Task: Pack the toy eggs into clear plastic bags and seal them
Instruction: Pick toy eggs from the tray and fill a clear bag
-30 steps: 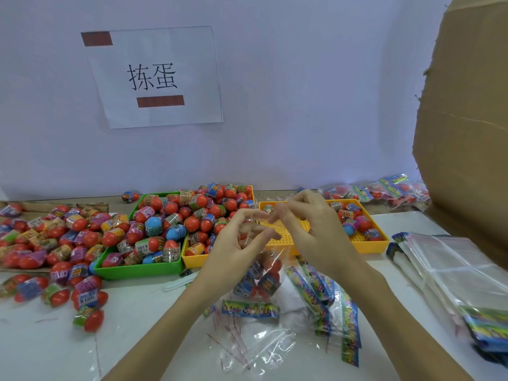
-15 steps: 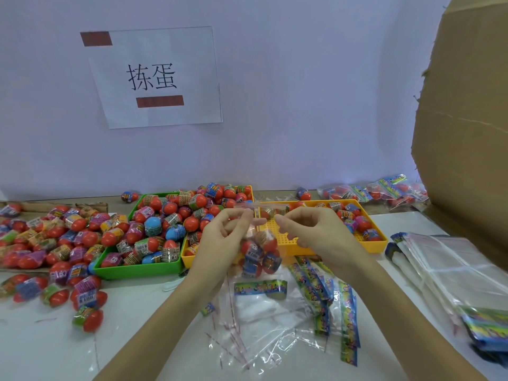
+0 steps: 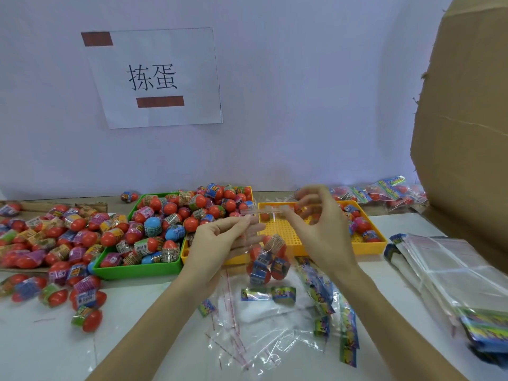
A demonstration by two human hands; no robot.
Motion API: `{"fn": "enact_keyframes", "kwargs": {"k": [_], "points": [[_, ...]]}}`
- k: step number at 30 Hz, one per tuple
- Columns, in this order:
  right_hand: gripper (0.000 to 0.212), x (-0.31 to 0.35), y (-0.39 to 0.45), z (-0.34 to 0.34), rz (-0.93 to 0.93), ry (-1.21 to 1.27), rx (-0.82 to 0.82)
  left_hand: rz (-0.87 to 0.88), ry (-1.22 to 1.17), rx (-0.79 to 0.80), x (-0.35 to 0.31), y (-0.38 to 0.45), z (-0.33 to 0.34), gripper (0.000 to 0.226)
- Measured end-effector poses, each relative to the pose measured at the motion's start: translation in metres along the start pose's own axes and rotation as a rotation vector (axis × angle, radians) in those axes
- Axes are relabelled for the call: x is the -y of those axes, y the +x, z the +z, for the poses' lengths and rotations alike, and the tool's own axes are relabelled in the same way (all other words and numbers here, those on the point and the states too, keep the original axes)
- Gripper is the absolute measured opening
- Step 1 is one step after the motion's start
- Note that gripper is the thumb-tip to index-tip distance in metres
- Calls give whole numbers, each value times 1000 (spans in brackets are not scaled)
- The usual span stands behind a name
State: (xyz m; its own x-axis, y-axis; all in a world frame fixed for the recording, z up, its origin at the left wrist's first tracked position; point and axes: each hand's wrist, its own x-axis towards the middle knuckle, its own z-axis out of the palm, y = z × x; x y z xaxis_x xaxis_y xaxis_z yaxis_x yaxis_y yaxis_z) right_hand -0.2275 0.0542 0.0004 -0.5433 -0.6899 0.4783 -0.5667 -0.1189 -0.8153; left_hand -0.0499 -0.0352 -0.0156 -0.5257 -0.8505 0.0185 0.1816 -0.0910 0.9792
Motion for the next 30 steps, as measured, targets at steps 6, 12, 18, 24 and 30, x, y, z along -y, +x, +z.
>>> {"fn": "enact_keyframes", "kwargs": {"k": [6,12,18,24,30], "points": [[14,6,-12,14,-599,-339,-30,137,88,25,-1,-5,6,16],[16,-2,-8,13,-593,-341,34,202,176,108,0,-5,7,19],[13,-4,-5,11,-548,-348,51,284,363,136,3,-3,9,26],[9,-5,-4,10,-601,-383,37,386,485,130,6,-4,8,33],[8,-3,-6,11,-590,-380,32,450,573,84,7,-6,8,32]]}}
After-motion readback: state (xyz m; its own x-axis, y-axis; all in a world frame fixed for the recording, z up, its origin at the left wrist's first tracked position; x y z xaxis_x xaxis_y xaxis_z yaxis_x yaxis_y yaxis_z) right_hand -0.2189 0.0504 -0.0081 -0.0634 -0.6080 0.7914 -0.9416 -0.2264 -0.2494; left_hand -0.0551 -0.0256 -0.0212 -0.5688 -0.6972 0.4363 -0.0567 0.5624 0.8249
